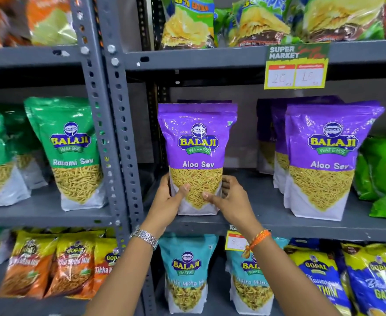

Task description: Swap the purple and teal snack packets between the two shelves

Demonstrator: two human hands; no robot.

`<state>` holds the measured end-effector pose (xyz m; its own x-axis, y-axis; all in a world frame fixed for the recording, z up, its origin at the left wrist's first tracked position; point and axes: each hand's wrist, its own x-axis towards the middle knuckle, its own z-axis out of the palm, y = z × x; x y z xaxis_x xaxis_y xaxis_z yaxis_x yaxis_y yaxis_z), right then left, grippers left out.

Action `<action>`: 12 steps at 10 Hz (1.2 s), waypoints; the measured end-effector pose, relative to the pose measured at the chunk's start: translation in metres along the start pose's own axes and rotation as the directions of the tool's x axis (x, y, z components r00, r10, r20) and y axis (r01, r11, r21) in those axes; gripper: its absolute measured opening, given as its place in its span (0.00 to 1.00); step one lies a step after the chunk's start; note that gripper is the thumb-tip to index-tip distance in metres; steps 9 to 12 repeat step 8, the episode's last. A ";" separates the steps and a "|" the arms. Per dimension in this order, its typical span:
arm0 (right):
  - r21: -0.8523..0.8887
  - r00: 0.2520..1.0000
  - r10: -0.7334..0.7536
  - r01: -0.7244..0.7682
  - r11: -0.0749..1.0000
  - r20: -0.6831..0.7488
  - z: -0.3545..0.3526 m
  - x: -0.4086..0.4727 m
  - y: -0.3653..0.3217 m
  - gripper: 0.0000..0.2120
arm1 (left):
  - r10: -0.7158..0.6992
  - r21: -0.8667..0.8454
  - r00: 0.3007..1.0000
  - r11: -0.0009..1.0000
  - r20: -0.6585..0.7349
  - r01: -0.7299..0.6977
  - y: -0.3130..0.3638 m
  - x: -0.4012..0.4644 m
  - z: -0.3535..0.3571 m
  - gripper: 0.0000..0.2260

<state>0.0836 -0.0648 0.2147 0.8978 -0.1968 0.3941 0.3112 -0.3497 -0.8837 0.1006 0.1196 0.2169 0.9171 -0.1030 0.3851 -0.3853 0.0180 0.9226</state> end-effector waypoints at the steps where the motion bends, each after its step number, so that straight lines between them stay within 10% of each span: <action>1: 0.001 0.999 -0.004 0.004 1.000 0.034 -0.002 0.000 0.003 0.34 | 0.018 0.055 1.000 0.998 -0.006 -0.018 -0.007 -0.003 -0.004 0.24; 12: 0.090 0.998 -0.016 0.022 0.996 -0.059 -0.035 -0.035 -0.051 0.36 | 0.163 0.346 0.979 0.932 -0.123 -0.111 0.003 -0.017 -0.001 0.34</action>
